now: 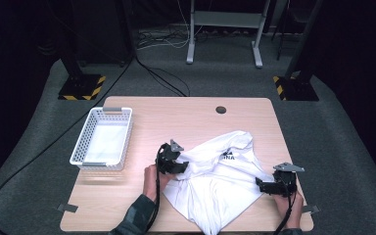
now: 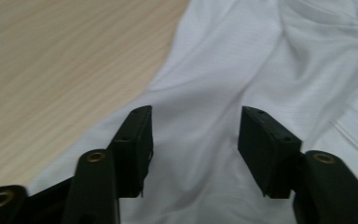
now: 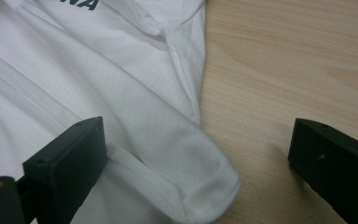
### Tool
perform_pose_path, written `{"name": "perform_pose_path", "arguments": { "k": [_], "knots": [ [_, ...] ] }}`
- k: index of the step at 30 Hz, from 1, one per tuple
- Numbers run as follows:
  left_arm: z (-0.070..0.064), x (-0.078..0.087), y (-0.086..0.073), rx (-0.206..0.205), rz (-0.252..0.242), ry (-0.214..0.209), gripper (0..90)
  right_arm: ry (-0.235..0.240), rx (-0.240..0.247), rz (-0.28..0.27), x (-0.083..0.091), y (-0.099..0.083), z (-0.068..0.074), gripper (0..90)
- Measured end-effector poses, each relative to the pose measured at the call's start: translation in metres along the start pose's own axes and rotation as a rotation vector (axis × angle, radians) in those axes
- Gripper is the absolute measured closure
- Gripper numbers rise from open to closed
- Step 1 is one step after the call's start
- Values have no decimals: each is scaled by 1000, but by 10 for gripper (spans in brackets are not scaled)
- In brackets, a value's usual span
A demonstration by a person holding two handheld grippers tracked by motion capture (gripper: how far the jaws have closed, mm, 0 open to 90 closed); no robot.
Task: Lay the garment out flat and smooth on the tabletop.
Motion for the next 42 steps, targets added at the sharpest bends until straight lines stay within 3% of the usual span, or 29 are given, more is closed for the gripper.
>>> {"name": "perform_pose_path", "arguments": {
  "k": [4,7,9,13,17,22,28,38,40,42],
  "knots": [
    [-26,-5,1,-66,4,-12,320,0,0,0,0,0,0,35],
    [-34,-15,1,-96,38,-8,327,0,0,0,0,0,0,35],
    [-35,-21,1,-107,56,2,396,0,0,0,0,0,0,35],
    [-30,-22,4,-101,38,11,602,0,0,0,0,0,0,35],
    [-23,-22,7,-82,27,-8,746,0,0,0,0,0,0,35],
    [-7,-17,14,-44,5,2,814,0,-1,0,0,0,0,35],
    [25,-16,27,9,-8,35,832,-1,-1,0,0,0,0,35],
    [87,-31,45,108,48,132,834,-1,-1,0,0,0,0,35],
    [97,-35,45,140,54,134,832,-1,-1,0,0,0,0,35],
    [100,-35,45,143,57,149,804,-1,-1,0,0,0,0,35]
  ]
}}
Point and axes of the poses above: each handheld gripper's, and its own axes: x roughly backward along the jaws, y roughly out of its top, z roughly to its left, the point moved 7 cm from there along -x, roughly forward along the jaws, and after that the axes turned 8 degrees about z, right-handed, at the moved point
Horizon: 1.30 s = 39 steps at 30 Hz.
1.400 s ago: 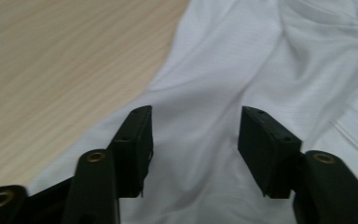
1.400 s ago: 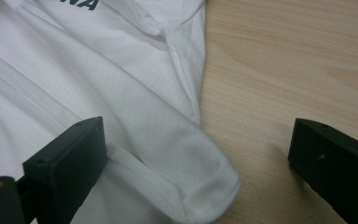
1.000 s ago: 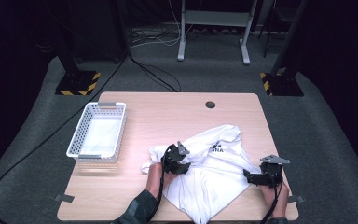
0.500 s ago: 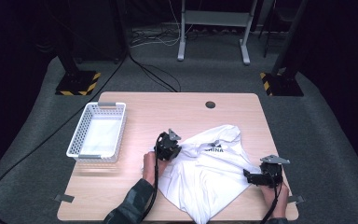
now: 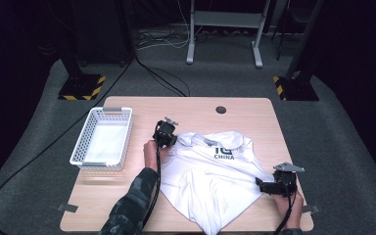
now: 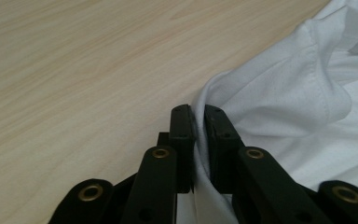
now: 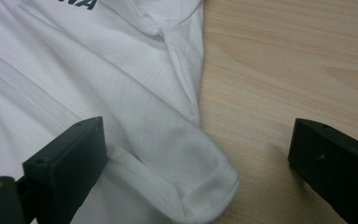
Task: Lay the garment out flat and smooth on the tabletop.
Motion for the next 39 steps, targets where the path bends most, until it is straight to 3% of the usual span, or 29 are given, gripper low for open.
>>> {"name": "perform_pose_path", "arguments": {
  "k": [4,8,12,16,18,21,25,30,35,39],
  "knots": [
    [-4,11,-2,29,-25,-10,563,0,0,1,0,0,0,34],
    [-17,32,-6,1,-74,-16,414,-2,-1,2,0,0,0,33],
    [-28,45,-13,-18,-93,-21,354,-1,-7,11,0,2,1,49],
    [-44,55,-27,-51,-118,-53,326,15,-5,-12,4,9,6,90],
    [-57,55,-36,-86,-100,-80,326,46,14,-37,7,18,17,125],
    [-68,47,-51,-138,-43,-91,352,80,76,-21,4,35,37,161],
    [-68,33,-60,-121,5,-112,389,86,134,39,-16,52,58,220],
    [-69,31,-66,-128,4,-88,487,80,126,82,-34,57,63,366],
    [-68,33,-75,-107,-21,-105,646,91,131,57,-29,53,61,606],
    [-70,37,-84,-98,-37,-99,673,111,142,30,-24,45,63,712]
  ]
}}
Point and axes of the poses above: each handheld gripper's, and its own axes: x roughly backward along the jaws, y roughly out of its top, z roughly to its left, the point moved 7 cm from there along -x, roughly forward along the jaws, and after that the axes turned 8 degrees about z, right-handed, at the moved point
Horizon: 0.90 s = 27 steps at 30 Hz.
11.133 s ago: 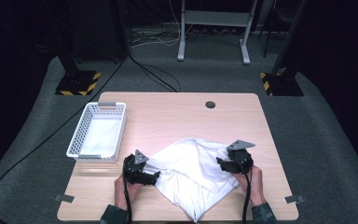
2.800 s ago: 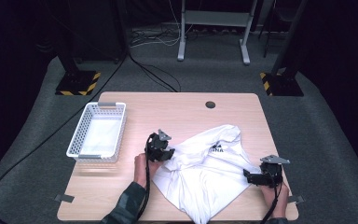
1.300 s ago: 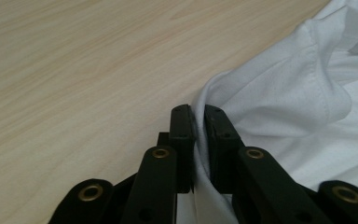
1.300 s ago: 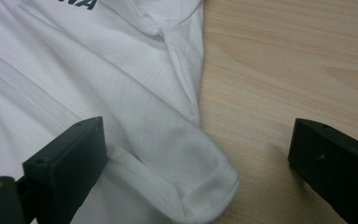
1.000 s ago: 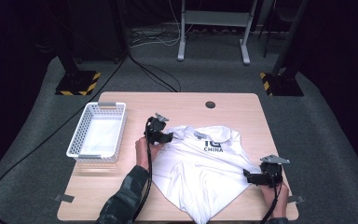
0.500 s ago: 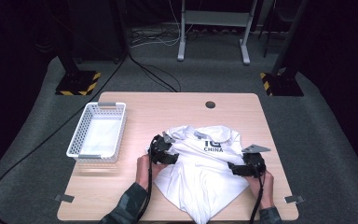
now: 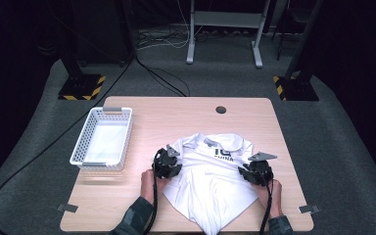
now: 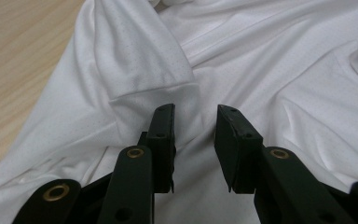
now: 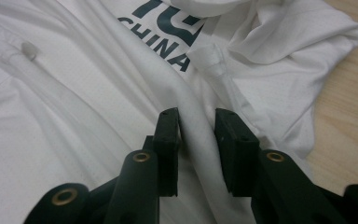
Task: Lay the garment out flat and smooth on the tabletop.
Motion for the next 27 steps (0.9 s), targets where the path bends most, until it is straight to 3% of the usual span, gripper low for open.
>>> {"name": "perform_pose_path", "arguments": {
  "k": [7,9,11,14,16,19,24,27],
  "knots": [
    [-10,11,-17,3,0,-8,676,25,0,-18,11,-17,7,716],
    [-12,14,-21,6,5,-12,657,32,-8,-17,15,-21,7,629],
    [-13,17,-19,9,17,4,513,13,-25,2,17,-22,5,505],
    [-18,25,-4,-3,-35,-6,450,12,-37,-11,18,-12,4,423],
    [-23,22,7,-22,-31,-5,422,-4,-23,-10,16,-2,8,353],
    [-20,8,17,-34,12,4,413,-22,11,23,6,11,14,323],
    [-9,-9,24,-4,45,-1,419,-20,-7,88,-12,16,12,308],
    [-7,-13,23,-14,52,-2,454,-12,-8,72,-12,16,10,400]
  ]
}}
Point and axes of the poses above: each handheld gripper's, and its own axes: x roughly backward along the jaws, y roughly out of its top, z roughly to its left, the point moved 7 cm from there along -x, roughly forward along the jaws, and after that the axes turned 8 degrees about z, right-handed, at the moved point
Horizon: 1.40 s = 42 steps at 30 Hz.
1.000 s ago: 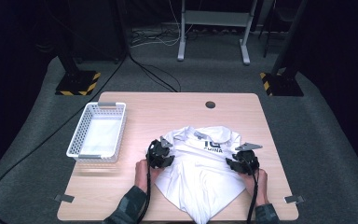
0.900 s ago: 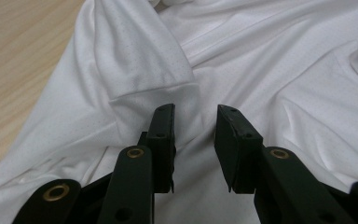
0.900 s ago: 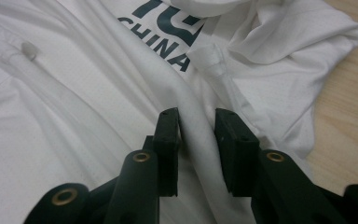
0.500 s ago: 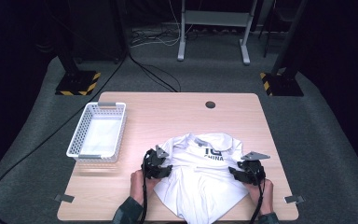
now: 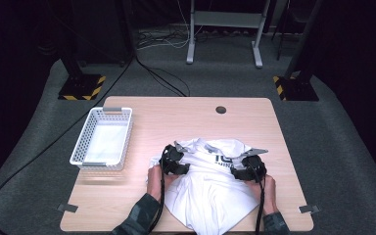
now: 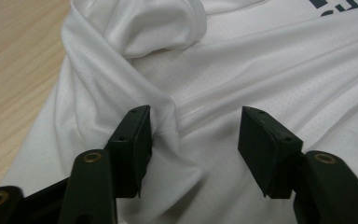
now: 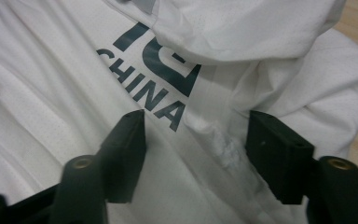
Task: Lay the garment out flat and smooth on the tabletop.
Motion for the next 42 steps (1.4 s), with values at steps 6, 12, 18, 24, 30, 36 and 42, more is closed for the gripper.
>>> {"name": "perform_pose_path", "arguments": {
  "k": [6,12,18,24,30,36,42],
  "knots": [
    [13,1,-3,25,-60,-3,771,29,-10,-45,1,0,-2,762],
    [10,6,-2,-4,-93,6,851,47,-2,-65,4,2,2,845],
    [0,45,-5,-21,-182,-30,853,38,25,-175,39,2,8,846],
    [-23,77,-28,-65,-206,-80,853,48,52,-251,76,-15,21,842],
    [-38,80,-65,-51,-158,-111,831,69,79,-200,86,-47,37,752],
    [-24,86,-57,3,-179,-74,480,26,39,-221,88,-47,18,513],
    [-20,75,-25,-22,-171,-46,363,-45,126,-155,68,-33,21,357]
  ]
}}
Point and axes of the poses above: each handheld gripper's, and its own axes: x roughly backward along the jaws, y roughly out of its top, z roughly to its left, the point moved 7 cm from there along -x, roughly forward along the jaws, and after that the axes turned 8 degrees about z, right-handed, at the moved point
